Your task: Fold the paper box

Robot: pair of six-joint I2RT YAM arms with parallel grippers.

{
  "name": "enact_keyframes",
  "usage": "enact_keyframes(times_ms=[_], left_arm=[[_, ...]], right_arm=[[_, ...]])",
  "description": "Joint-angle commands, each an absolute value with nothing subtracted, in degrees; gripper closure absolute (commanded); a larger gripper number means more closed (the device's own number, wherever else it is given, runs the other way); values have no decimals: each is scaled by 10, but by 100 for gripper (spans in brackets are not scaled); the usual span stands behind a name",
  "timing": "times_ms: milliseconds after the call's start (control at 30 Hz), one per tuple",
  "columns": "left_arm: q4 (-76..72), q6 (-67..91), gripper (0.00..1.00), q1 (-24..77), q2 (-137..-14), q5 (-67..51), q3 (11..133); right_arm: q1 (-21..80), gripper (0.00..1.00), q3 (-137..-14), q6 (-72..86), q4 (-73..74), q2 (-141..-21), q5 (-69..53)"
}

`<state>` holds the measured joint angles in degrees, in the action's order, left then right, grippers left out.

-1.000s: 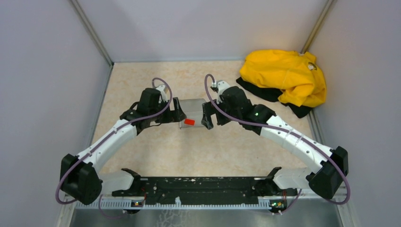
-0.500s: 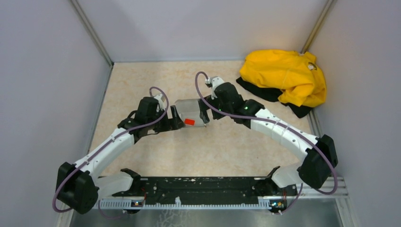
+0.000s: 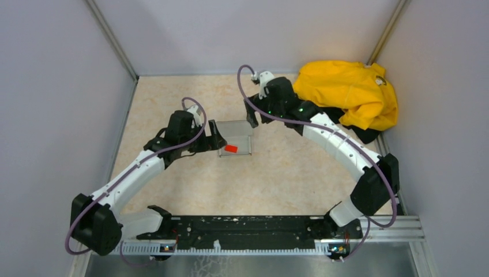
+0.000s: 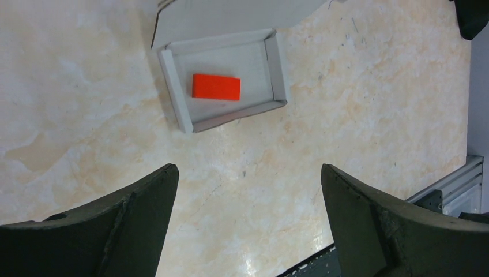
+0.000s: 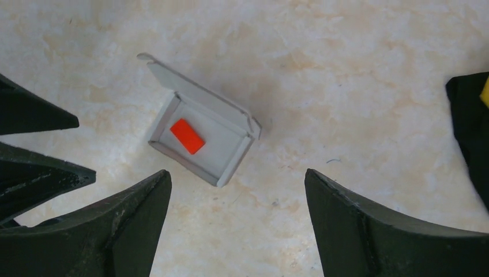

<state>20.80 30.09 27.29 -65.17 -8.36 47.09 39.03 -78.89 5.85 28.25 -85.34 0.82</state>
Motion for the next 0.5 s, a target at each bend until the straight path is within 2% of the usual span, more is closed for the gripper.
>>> enact_keyframes(times_ms=[0,267,467], left_arm=[[187,258,1,275,-682,-69,522],[156,181,2,276,-731,48,541],[111,112,16,276,-764,79,552]], right_arm=[[310,20,-855,19,299,-870,-79],[287,31,-841,-80,264,-904,-131],[288,44,-859,-138,269,-953,-143]])
